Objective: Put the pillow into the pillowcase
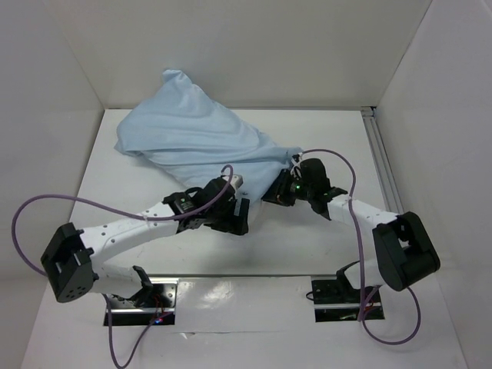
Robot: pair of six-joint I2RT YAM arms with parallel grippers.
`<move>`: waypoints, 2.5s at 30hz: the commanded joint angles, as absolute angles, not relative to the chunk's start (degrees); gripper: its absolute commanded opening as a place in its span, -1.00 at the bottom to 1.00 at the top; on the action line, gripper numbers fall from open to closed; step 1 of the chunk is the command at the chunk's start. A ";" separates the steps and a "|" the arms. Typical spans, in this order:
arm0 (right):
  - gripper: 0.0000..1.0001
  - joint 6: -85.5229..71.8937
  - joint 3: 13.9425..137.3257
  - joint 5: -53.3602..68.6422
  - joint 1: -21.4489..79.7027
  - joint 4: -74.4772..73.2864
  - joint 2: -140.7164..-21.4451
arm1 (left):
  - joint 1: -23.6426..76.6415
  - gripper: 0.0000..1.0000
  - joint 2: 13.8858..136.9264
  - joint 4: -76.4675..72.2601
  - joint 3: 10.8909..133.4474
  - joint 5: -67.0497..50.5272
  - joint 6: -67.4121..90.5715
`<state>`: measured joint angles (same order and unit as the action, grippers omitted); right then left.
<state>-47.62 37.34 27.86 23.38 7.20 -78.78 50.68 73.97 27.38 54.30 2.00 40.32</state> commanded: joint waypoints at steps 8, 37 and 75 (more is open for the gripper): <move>-0.33 -47.46 35.08 29.09 20.93 7.48 -73.04 | 49.48 -0.18 75.86 28.82 59.68 11.69 38.50; -0.17 -44.65 33.40 29.09 19.78 2.99 -70.22 | 48.43 -0.51 71.46 29.36 62.14 15.29 39.02; -0.45 -64.42 53.56 34.98 33.21 49.56 -107.48 | 48.08 -1.00 87.80 23.12 100.65 -22.93 36.38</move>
<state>-63.05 60.34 33.74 28.29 47.00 -101.32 47.57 87.31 34.02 101.71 -10.50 34.17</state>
